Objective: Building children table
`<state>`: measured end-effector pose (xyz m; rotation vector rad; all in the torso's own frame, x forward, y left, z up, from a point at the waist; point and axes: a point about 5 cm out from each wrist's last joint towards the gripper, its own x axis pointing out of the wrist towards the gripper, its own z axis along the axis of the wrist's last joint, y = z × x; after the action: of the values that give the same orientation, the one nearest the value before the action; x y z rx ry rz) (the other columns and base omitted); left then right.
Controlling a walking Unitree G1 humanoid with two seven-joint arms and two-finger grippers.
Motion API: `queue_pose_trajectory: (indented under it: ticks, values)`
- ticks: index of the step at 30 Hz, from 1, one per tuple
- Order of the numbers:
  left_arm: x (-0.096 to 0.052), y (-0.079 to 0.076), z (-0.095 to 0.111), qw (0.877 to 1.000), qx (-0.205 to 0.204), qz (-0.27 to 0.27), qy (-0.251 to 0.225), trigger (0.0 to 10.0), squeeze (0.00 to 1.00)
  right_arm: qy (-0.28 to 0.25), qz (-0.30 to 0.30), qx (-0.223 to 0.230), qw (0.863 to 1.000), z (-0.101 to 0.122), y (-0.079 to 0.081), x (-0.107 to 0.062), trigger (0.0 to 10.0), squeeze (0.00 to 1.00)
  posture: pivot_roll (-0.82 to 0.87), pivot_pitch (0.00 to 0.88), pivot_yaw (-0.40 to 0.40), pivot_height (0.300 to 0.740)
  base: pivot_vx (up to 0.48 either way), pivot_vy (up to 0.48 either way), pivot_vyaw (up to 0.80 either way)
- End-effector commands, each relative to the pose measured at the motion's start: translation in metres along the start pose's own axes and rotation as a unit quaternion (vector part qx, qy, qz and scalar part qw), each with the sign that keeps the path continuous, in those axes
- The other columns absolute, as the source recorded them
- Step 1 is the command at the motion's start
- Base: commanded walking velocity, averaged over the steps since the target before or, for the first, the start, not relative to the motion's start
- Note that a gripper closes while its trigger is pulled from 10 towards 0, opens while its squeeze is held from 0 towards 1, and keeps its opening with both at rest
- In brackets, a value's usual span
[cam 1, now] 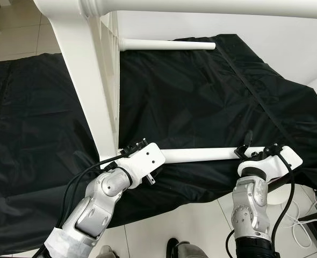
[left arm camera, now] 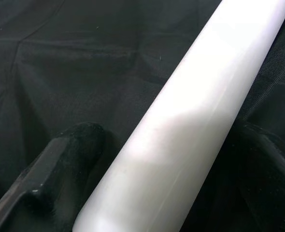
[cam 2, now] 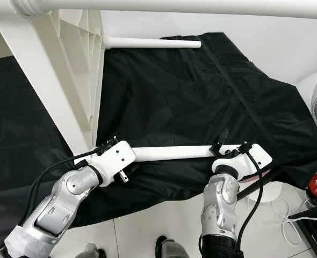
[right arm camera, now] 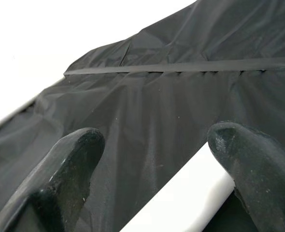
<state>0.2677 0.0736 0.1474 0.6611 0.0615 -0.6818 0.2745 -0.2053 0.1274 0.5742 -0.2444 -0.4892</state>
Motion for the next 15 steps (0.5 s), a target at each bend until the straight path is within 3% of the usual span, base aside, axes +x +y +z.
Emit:
queue_pose_trajectory:
  ticks: [1,15]
  values:
    - [-0.004,0.003,-0.012,0.999,0.003,0.010,0.033,10.0,0.00,0.097,-0.073,0.048,0.991,-0.042,-0.014,-0.029,10.0,0.00,0.12,0.179,0.021,0.740,0.000,0.000,0.00]
    - [-0.013,0.003,-0.019,0.999,0.001,0.014,0.052,10.0,0.00,0.102,-0.044,0.060,0.992,-0.037,-0.012,0.002,10.0,0.00,0.14,0.184,0.015,0.740,0.000,0.000,0.00]
